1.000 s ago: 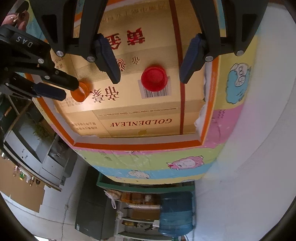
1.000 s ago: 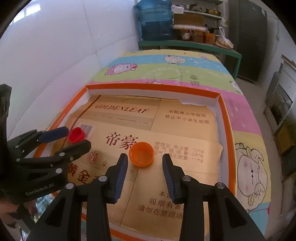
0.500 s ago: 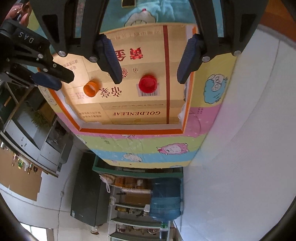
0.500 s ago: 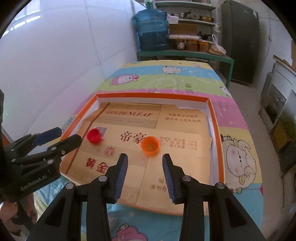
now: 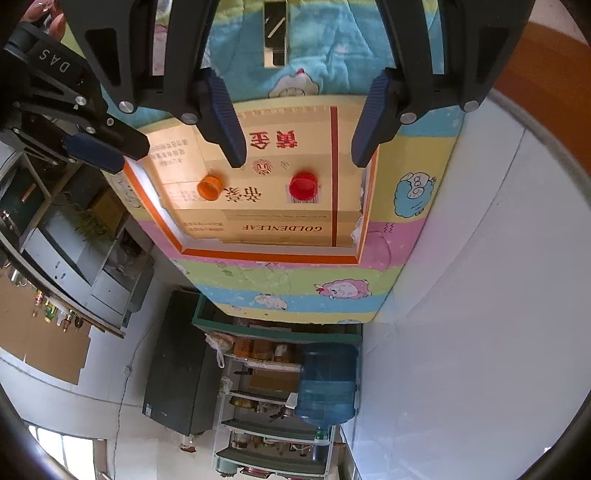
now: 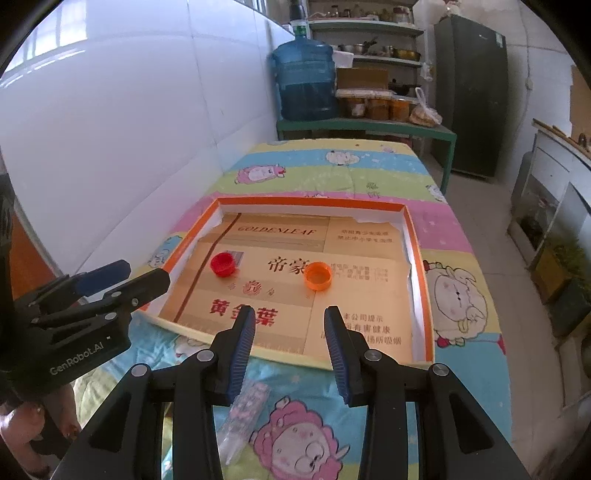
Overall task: Organize rigid objects
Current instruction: 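Withdraw both grippers from the box lid back toward the remaining items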
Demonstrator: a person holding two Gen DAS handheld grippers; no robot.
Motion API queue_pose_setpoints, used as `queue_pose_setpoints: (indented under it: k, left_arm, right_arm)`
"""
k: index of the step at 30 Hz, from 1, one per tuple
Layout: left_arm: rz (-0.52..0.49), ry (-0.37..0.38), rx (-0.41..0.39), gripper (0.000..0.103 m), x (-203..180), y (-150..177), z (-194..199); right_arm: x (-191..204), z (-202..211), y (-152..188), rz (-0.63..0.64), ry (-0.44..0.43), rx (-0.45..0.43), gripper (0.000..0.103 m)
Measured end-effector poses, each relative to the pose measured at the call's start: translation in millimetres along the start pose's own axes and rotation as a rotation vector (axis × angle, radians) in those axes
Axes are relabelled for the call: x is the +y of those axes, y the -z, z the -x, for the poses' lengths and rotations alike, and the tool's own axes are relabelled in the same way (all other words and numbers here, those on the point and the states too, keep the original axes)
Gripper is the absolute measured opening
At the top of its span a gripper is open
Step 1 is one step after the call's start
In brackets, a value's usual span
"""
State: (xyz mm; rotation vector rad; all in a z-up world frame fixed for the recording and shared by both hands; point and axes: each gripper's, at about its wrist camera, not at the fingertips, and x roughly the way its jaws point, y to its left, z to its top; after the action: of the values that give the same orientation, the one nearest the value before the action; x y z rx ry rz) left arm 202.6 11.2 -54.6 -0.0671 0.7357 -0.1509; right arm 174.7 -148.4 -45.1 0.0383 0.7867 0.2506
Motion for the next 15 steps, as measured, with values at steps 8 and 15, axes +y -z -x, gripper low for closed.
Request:
queue_pose_setpoints:
  k: [8,15]
  left_arm:
    - [-0.005,-0.001,-0.012,0.06,-4,12,26]
    - [-0.002,0.005,-0.014,0.06,-6,25,46]
  right_arm:
    - [12,23,10,0.004,-0.002,-0.017,0.04]
    - [16,38,21,-0.007,-0.008,-0.024,0.04]
